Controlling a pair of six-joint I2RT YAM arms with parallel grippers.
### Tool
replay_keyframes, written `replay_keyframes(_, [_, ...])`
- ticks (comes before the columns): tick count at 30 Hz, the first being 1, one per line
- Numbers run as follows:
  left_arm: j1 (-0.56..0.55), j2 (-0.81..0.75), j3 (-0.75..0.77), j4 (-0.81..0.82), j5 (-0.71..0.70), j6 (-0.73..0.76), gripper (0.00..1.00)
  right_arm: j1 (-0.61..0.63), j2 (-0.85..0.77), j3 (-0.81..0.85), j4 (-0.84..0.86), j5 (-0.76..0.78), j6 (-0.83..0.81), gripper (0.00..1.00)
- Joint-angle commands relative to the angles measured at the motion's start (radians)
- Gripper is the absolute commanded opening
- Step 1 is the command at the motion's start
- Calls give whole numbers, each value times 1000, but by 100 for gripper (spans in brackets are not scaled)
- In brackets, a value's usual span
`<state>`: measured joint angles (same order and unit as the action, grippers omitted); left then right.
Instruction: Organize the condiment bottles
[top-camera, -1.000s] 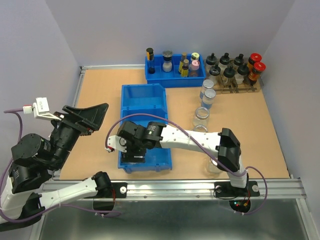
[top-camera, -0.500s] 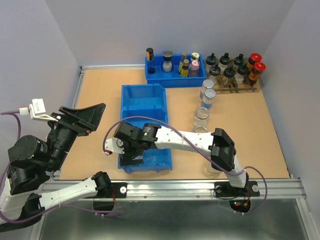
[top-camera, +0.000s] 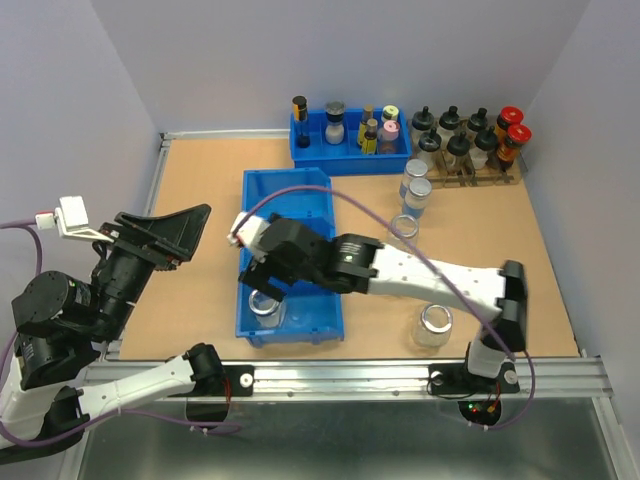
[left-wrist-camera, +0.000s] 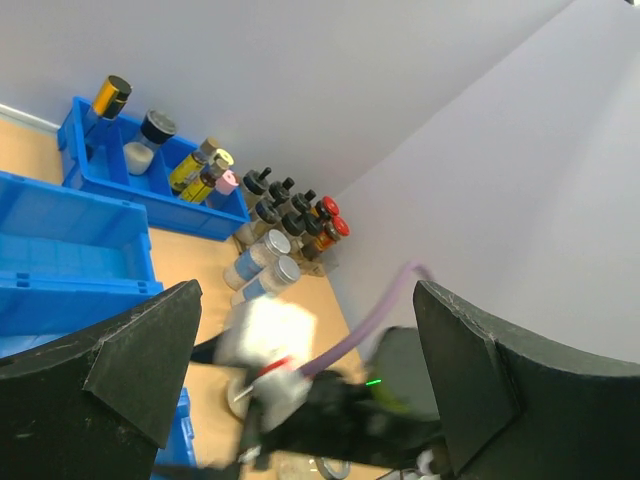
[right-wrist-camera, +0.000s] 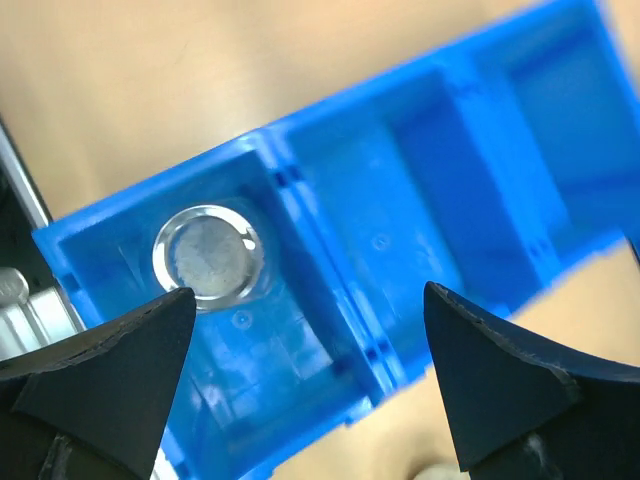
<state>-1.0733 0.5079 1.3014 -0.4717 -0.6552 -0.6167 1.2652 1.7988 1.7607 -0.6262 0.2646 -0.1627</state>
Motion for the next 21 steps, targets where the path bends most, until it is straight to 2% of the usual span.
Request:
replay_keyframes(1, [1, 44, 15, 68, 64, 41, 99, -27, -241, -119, -37, 268, 372, 100])
replay_keyframes(2, [1, 72, 18, 70, 80, 44, 99, -38, -318, -138, -76, 268, 478, 100])
replay_keyframes(5, [1, 121, 16, 102, 132, 66, 99, -75, -397, -182, -278, 315, 667, 100])
replay_keyframes(6, [1, 132, 12, 123, 146, 72, 99, -110, -426, -191, -340, 327, 789, 100])
replay_keyframes(7, [1, 151, 10, 134, 152, 81, 99, -128, -438, -219, -448, 328, 837, 100])
replay_keyframes(9, [1, 173, 6, 171, 172, 92, 99, -185, -460, -260, -548, 328, 947, 100])
replay_keyframes(16, [1, 303, 45, 200, 281, 115, 99, -386, -600, -437, -626, 211, 1193, 100])
replay_keyframes(21, [0, 337, 36, 223, 344, 113, 99, -405, -691, -564, -642, 188, 1330, 100])
